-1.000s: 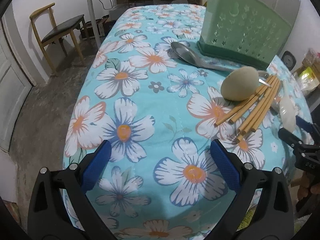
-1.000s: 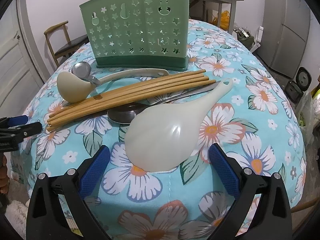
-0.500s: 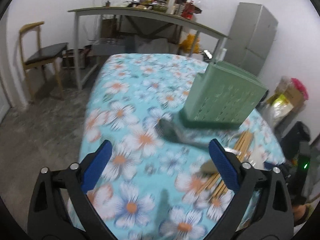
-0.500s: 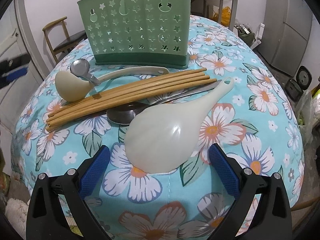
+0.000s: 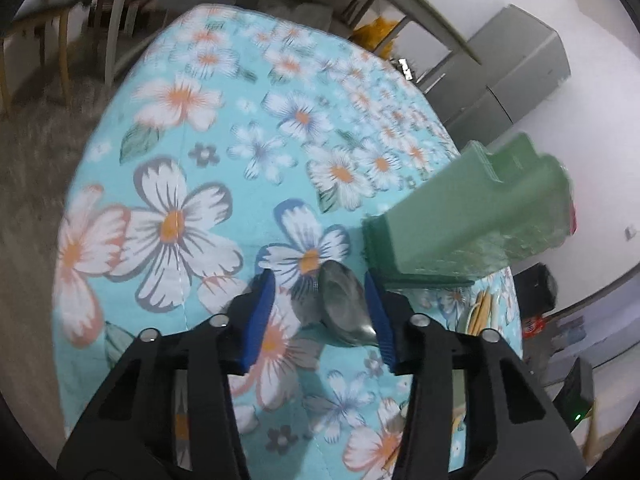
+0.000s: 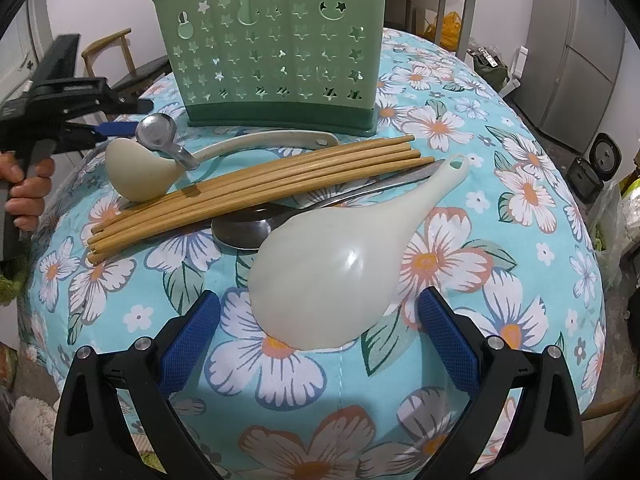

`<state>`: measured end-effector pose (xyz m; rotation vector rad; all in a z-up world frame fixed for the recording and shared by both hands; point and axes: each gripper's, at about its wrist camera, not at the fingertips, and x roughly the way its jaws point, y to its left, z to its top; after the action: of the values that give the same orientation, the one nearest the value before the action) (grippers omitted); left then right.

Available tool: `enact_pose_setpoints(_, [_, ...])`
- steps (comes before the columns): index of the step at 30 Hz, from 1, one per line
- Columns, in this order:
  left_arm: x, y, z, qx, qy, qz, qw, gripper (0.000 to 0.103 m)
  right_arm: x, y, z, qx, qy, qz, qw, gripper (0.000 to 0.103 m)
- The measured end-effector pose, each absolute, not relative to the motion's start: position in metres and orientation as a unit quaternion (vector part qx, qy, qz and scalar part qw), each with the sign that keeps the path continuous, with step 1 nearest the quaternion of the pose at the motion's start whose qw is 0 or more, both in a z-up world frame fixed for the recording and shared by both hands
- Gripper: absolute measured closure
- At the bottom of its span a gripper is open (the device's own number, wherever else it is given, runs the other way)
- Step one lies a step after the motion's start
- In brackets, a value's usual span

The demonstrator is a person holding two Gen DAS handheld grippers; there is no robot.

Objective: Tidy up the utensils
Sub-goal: 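Close the left gripper on the silver spoon's bowl, then lift the silver spoon with the left gripper while the right gripper grasps the cream ladle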

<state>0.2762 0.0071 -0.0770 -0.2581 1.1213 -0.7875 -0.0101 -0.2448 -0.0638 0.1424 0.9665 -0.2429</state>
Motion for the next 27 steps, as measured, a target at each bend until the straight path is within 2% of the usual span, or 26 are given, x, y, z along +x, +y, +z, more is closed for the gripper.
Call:
enact_pose_setpoints(2, [0.282, 0.015, -0.085, -0.145, 0.525, -0.363, 0.756, 0.068, -0.010, -0.245, -0.064, 0.068, 0.463, -0.116, 0.876, 0.006])
enact_pose_setpoints(7, [0.284, 0.022, -0.091, -0.221, 0.534, -0.399, 0.712, 0.068, -0.010, -0.245, -0.064, 0.068, 0.462, -0.115, 0.876, 0.006])
enact_pose_setpoints(14, [0.265, -0.005, -0.081, -0.111, 0.518, -0.382, 0.757, 0.069, -0.010, -0.245, -0.064, 0.068, 0.460, -0.113, 0.878, 0.006])
enact_pose_setpoints(16, [0.261, -0.012, -0.078, -0.075, 0.509, -0.364, 0.776, 0.076, -0.011, -0.245, -0.064, 0.067, 0.459, -0.112, 0.879, 0.006])
enact_pose_setpoints(18, [0.258, -0.014, -0.076, -0.063, 0.506, -0.348, 0.786, 0.089, -0.012, -0.245, -0.063, 0.066, 0.458, -0.110, 0.880, 0.006])
enact_pose_setpoints(27, [0.251, 0.012, -0.056, -0.130, 0.481, -0.365, 0.786, 0.099, -0.031, -0.236, -0.024, 0.018, 0.409, -0.078, 0.909, 0.011])
